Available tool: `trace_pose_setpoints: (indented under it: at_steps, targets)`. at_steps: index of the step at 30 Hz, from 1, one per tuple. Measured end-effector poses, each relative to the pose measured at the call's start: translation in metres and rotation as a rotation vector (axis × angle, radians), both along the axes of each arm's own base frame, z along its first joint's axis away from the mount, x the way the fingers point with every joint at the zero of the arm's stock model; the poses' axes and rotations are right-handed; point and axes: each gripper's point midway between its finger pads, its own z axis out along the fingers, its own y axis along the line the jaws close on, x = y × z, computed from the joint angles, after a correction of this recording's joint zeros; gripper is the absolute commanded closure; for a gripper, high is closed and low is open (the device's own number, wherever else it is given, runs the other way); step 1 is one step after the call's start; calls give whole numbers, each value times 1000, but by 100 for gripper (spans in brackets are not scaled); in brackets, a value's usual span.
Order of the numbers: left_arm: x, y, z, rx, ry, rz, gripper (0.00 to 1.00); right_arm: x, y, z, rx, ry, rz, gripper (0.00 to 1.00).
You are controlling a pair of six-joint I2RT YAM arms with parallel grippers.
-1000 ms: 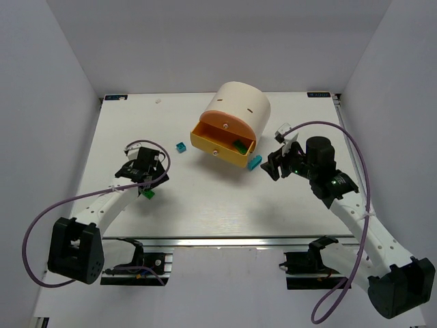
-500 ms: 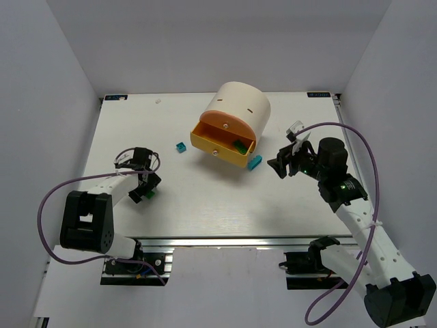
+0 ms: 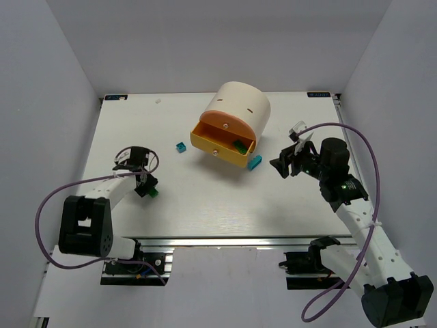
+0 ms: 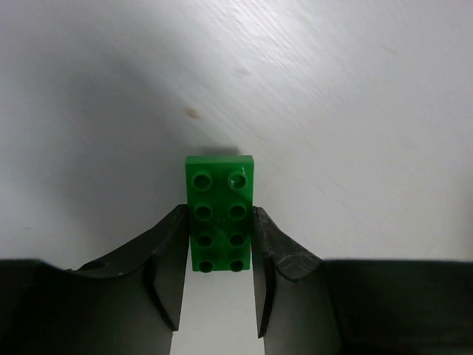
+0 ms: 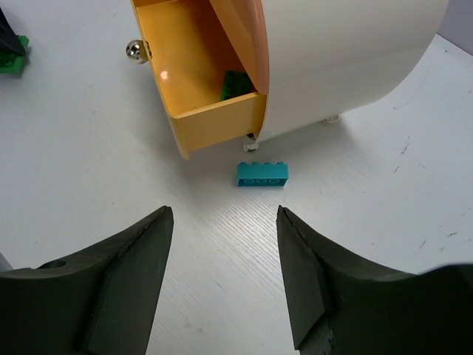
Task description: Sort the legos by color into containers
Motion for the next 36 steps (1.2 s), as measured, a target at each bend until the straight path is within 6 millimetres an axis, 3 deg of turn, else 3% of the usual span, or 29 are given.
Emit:
trace_pose_setpoints:
  at_steps: [1,4,7,11,15,18,22,27,32,36]
  targets:
    - [2,-8,6,-28,-24,-47,100,0,0,0,0,0,0,36]
    - [16,-41,38,-147,-172,-230,100,0,-2,2,-1,-9,-5,36]
    - [31,-87,97,-284,-409,-484,100,0,-3,5,-1,-23,-11,36]
    - [33,-134,169,-375,-668,-764,100,2,-6,5,-3,-26,-23,36]
    - [36,-163,223,-410,-858,-949,100,3,-9,0,-7,-19,-38,37]
    - [46,-183,252,-421,-957,-1041,100,5,-10,-3,-10,-11,-43,37]
    - [64,-206,264,-425,-1020,-1100,96,8,-13,-5,-12,-7,-57,37]
    - [88,-224,251,-401,-1023,-1101,83,13,-19,-8,-14,-7,-79,36]
    - [111,-229,234,-330,-1027,-1043,80,16,-25,-11,-15,-1,-101,36]
    - [124,-229,236,-282,-1069,-1000,75,18,-30,-11,-14,0,-117,36]
